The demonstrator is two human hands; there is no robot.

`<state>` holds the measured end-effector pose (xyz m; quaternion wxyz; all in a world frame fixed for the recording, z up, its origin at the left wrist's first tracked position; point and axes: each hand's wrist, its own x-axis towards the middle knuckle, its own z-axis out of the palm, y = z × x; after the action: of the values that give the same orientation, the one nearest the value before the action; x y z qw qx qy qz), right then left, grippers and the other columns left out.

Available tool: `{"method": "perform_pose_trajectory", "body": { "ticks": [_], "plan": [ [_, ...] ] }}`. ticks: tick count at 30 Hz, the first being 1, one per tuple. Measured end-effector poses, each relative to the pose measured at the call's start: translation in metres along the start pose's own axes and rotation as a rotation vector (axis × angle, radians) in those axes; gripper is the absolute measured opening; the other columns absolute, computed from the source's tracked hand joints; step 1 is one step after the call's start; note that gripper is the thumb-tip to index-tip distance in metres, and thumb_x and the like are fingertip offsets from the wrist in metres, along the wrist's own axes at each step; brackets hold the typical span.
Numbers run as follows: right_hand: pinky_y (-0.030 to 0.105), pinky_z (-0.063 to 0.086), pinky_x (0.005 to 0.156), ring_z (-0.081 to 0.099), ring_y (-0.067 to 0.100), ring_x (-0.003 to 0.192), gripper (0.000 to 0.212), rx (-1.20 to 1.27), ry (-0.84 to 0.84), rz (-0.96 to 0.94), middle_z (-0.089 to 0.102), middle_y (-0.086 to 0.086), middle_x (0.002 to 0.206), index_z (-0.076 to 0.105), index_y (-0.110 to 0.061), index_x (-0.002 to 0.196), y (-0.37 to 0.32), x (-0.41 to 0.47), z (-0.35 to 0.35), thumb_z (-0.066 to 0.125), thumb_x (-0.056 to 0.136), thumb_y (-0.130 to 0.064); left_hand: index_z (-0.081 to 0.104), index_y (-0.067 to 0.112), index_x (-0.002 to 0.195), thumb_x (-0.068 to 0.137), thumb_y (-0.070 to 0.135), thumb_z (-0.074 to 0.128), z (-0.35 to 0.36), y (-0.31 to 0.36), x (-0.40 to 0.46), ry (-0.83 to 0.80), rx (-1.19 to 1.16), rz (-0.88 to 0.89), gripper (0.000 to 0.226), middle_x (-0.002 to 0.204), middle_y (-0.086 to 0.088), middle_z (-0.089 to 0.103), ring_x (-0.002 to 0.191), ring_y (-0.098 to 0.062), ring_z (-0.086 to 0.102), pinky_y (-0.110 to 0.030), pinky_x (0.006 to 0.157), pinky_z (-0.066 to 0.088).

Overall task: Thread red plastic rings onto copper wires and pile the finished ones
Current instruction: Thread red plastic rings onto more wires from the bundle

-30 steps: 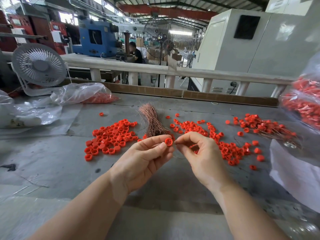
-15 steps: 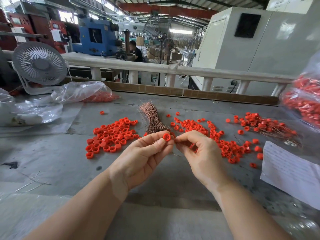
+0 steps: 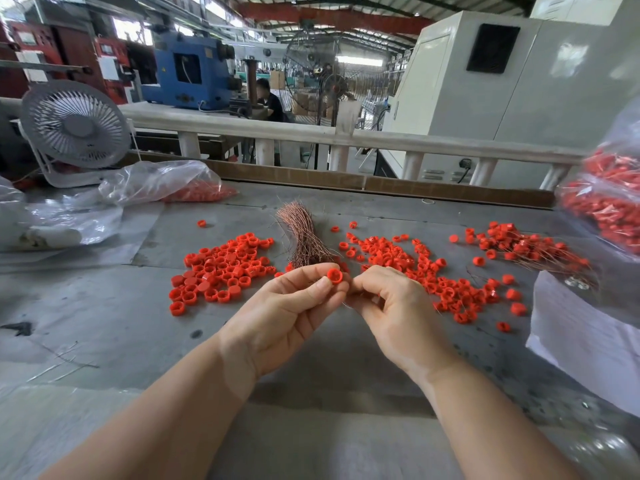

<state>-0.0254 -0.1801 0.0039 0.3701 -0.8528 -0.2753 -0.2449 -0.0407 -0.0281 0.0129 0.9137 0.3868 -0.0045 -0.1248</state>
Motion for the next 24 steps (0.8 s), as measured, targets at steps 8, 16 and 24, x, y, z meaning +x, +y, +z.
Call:
{"method": "perform_pose_trajectory", "body": {
  "ticks": [8, 16, 24],
  "plan": [
    [0.038, 0.049, 0.075, 0.063, 0.025, 0.081, 0.010, -0.156, 0.302, 0.296, 0.069, 0.004, 0.083, 0.071, -0.011, 0.083, 0.013, 0.005, -0.012, 0.064, 0.082, -0.003, 0.074, 0.003, 0.065, 0.063, -0.003, 0.059, -0.006, -0.003, 0.005, 0.145, 0.042, 0.041, 0.016, 0.071, -0.013, 0.070, 0.067, -0.016, 0.070, -0.021, 0.058, 0.057],
    [0.036, 0.036, 0.089, 0.053, 0.026, 0.103, 0.014, -0.496, 0.165, 0.524, 0.065, 0.003, 0.101, 0.069, -0.020, 0.092, 0.018, 0.002, -0.018, 0.059, 0.088, -0.011, 0.069, -0.001, 0.076, 0.072, -0.008, 0.057, -0.007, -0.004, 0.006, 0.169, 0.052, 0.063, 0.015, 0.072, -0.012, 0.070, 0.066, -0.016, 0.070, -0.021, 0.058, 0.057],
    [0.035, 0.024, 0.085, 0.045, 0.021, 0.106, 0.013, -0.608, 0.039, 0.612, 0.060, -0.002, 0.103, 0.070, -0.027, 0.083, 0.020, 0.000, -0.016, 0.061, 0.087, -0.019, 0.073, 0.002, 0.070, 0.070, -0.005, 0.058, -0.008, -0.004, 0.006, 0.154, 0.068, 0.056, 0.016, 0.074, -0.013, 0.070, 0.067, -0.015, 0.070, -0.020, 0.057, 0.056]
  ]
}}
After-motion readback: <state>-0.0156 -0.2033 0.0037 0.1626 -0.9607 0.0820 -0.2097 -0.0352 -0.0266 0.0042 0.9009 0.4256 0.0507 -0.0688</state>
